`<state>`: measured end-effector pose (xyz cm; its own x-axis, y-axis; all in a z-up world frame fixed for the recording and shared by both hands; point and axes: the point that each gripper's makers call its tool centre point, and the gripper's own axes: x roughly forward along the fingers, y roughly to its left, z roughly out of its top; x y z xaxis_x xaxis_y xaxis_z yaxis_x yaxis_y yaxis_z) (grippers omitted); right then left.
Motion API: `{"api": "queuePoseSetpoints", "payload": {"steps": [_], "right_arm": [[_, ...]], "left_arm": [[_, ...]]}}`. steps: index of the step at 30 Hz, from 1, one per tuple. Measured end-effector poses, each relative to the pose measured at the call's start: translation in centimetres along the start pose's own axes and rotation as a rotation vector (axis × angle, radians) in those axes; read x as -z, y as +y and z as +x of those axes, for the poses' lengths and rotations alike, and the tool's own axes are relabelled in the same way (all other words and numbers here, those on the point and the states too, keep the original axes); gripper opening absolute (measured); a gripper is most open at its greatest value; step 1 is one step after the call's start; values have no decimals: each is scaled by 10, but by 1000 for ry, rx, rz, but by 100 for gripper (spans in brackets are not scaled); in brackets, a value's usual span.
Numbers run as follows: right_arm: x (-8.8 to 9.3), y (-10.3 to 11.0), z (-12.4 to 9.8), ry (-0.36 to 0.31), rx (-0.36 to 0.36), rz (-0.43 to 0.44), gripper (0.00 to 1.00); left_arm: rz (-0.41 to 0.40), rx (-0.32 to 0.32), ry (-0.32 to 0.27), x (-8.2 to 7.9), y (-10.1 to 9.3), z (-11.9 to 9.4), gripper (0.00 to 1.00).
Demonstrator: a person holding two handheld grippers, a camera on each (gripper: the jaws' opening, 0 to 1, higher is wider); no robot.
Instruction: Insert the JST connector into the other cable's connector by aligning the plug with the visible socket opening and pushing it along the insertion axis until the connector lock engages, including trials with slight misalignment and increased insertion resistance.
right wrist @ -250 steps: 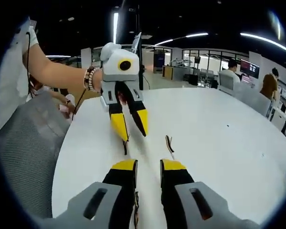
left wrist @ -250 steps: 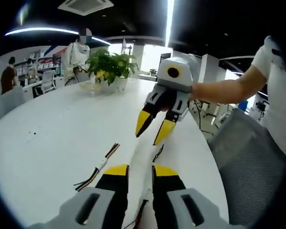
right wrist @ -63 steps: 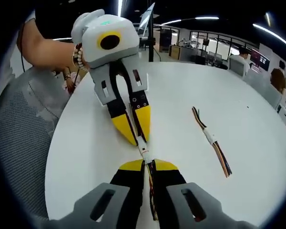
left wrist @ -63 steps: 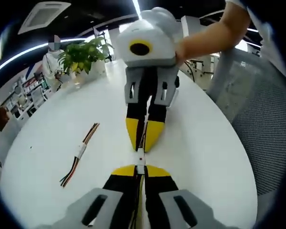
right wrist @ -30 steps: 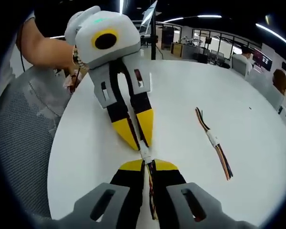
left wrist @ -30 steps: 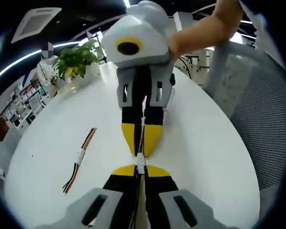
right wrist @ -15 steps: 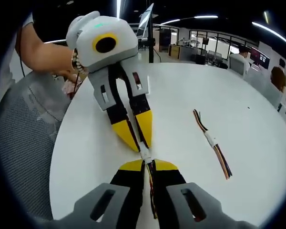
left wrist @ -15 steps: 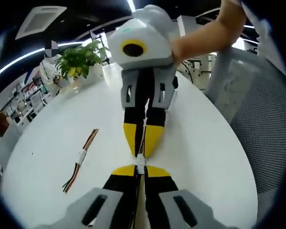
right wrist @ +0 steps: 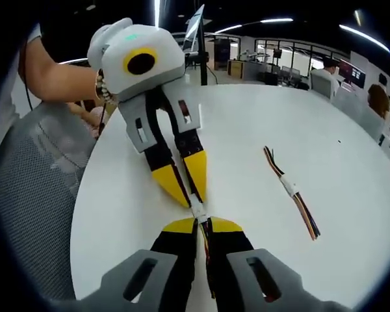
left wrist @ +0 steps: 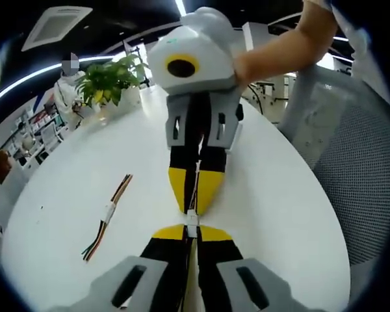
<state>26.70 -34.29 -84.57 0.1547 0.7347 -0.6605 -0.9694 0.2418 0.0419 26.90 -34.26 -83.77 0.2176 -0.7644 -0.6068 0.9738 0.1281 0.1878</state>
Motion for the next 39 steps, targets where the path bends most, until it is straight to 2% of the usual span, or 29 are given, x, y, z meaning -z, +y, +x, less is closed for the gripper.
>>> {"api": "queuePoseSetpoints", "payload": {"steps": [7,17,39], "right_arm": [[1,2,0,1,-3,-12,3],[-9,-7,-5,-39,18,-11,3],[-22,-46,-1,-45,44,-25,3]], "left_arm": [[-6,10,6,1,-3,1,0],[-7,-4,-2,-5,9,-3,0],[-8,-13,-5,-4,51,1,0]]}}
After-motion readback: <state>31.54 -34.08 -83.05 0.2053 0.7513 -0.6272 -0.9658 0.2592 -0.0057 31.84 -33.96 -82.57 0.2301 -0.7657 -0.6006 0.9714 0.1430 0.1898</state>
